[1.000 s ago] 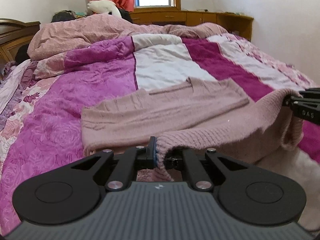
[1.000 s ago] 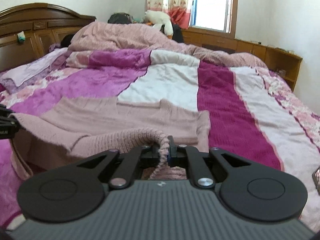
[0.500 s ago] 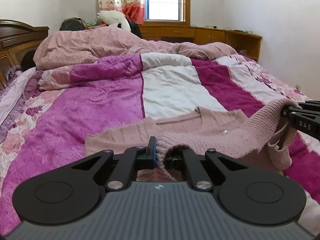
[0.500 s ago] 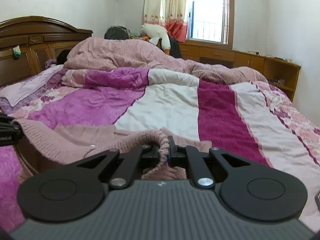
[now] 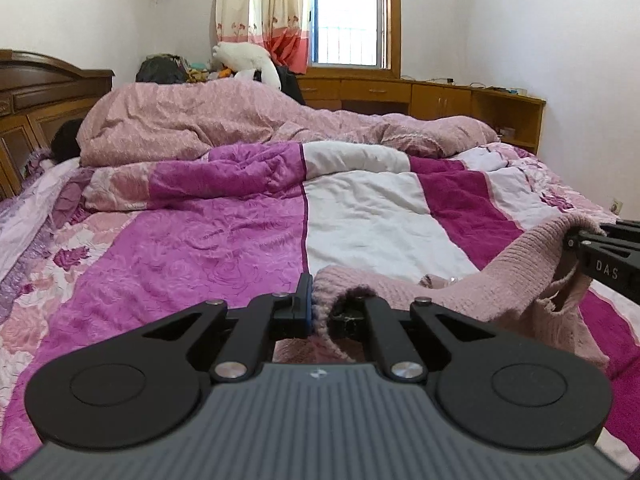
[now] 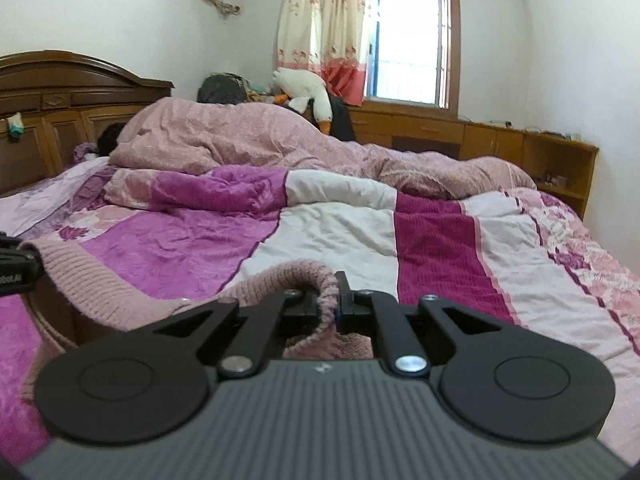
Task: Fold small clothes
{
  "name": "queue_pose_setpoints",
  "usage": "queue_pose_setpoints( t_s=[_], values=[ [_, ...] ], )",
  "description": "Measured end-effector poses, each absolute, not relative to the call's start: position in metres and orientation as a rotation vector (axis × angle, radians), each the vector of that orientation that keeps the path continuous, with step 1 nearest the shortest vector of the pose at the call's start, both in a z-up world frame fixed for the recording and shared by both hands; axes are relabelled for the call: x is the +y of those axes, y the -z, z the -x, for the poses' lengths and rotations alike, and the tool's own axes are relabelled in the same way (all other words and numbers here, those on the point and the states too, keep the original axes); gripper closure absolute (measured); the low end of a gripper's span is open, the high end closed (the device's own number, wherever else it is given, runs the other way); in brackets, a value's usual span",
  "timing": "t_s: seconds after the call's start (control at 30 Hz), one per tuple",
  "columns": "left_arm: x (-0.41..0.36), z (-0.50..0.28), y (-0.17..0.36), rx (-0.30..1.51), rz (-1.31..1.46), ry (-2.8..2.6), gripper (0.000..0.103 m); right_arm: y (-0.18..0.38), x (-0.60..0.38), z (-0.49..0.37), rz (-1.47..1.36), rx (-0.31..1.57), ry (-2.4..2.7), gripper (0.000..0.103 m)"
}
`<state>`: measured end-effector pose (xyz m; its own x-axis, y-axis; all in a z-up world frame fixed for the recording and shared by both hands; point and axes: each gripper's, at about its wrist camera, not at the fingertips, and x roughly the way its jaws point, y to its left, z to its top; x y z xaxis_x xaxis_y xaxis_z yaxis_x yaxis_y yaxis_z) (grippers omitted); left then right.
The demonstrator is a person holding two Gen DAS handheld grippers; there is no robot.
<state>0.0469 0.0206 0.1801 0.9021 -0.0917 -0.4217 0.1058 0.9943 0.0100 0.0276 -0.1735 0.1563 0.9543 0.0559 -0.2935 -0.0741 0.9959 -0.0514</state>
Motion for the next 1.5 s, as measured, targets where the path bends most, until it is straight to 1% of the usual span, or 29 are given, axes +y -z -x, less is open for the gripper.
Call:
queue_pose_setpoints(
  t_s=[0.3,0.6,0.8,0.87,1.03,1.1,1.13,1.2,1.23,1.27,1.33,1.4,1.5],
  values=[
    [0.013,-0.109,-0.130,0.511,-0.078,0.083,0.097,-0.116,-0.170,-0.079,0.056,0.379,-0.041,0.095],
    [0.032,-0.164,-0.080,0.576,0.021,0.061,0.097,-0.081,-0.166,-0.119,0.047,0.434,-0.007,0.095],
    [0.039,-0.187,-0.042,0.678,0.073,0.050,0.097,-0.050,-0.162,-0.143,0.066,0.514,0.004,0.094],
    [0.041,-0.190,-0.033,0.693,0.083,0.042,0.096,-0.041,-0.161,-0.147,0.065,0.543,0.009,0.092],
    [0.040,-0.189,-0.029,0.693,0.074,0.035,0.095,-0.025,-0.162,-0.152,0.065,0.552,0.007,0.092],
    [0.039,-0.188,-0.032,0.698,0.064,0.022,0.083,-0.025,-0.162,-0.152,0.061,0.551,0.009,0.092],
    [0.039,-0.187,-0.034,0.701,0.064,0.012,0.079,-0.026,-0.162,-0.150,0.055,0.549,0.007,0.091],
    [0.042,-0.183,-0.040,0.706,0.076,-0.004,0.066,-0.029,-0.166,-0.148,0.025,0.544,0.003,0.089],
    [0.044,-0.180,-0.043,0.708,0.084,-0.006,0.065,-0.032,-0.169,-0.146,0.004,0.541,0.003,0.078],
    [0.046,-0.176,-0.048,0.709,0.091,-0.004,0.063,-0.034,-0.172,-0.144,-0.020,0.536,0.005,0.064],
    [0.048,-0.167,-0.057,0.699,0.089,0.008,0.059,-0.041,-0.179,-0.135,-0.062,0.509,0.027,0.052],
    [0.049,-0.156,-0.065,0.691,0.073,0.010,0.053,-0.049,-0.182,-0.125,-0.075,0.490,0.027,0.053],
    [0.049,-0.137,-0.078,0.675,0.056,0.024,0.050,-0.064,-0.185,-0.108,-0.078,0.473,0.012,0.053]
  ],
)
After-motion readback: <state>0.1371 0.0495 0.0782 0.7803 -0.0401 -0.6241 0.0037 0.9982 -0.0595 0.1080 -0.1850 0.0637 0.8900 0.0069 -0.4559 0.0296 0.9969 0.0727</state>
